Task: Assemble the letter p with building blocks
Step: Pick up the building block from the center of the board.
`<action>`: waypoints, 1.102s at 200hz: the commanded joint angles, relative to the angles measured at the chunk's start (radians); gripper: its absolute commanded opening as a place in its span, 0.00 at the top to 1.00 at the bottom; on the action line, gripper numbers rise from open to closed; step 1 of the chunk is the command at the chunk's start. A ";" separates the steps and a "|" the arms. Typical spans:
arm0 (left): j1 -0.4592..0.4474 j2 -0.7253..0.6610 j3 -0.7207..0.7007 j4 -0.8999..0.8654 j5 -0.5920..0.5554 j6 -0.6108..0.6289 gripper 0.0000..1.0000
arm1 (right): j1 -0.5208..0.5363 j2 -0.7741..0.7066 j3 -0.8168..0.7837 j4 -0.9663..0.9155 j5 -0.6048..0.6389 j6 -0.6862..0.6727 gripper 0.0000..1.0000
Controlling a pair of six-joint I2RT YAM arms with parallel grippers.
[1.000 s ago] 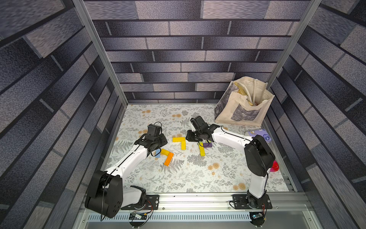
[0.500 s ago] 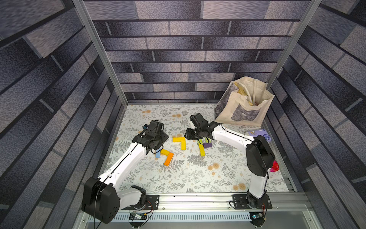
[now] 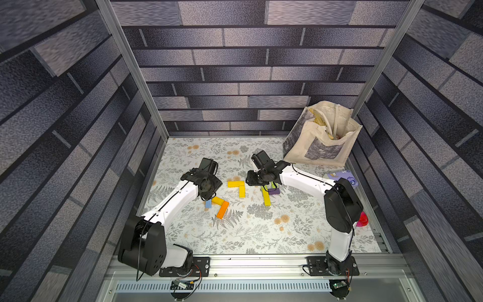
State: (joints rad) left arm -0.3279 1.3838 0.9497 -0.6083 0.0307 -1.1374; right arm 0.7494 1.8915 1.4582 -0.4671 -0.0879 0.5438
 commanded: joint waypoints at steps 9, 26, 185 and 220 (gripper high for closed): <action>0.000 0.031 -0.052 0.029 0.037 -0.033 0.49 | -0.004 0.002 0.005 -0.011 -0.011 -0.013 0.60; 0.004 0.031 -0.066 0.051 0.037 -0.033 0.48 | -0.004 0.000 0.007 -0.019 -0.006 -0.015 0.60; 0.064 0.146 -0.105 0.109 0.133 -0.035 0.45 | -0.004 0.031 0.007 -0.034 -0.012 -0.009 0.58; 0.064 0.182 -0.069 0.064 0.125 -0.034 0.44 | -0.005 0.040 0.005 -0.038 -0.013 -0.008 0.57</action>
State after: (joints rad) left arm -0.2680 1.5345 0.8528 -0.4927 0.1574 -1.1606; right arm 0.7494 1.9099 1.4582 -0.4744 -0.0982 0.5404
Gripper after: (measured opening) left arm 0.555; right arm 0.427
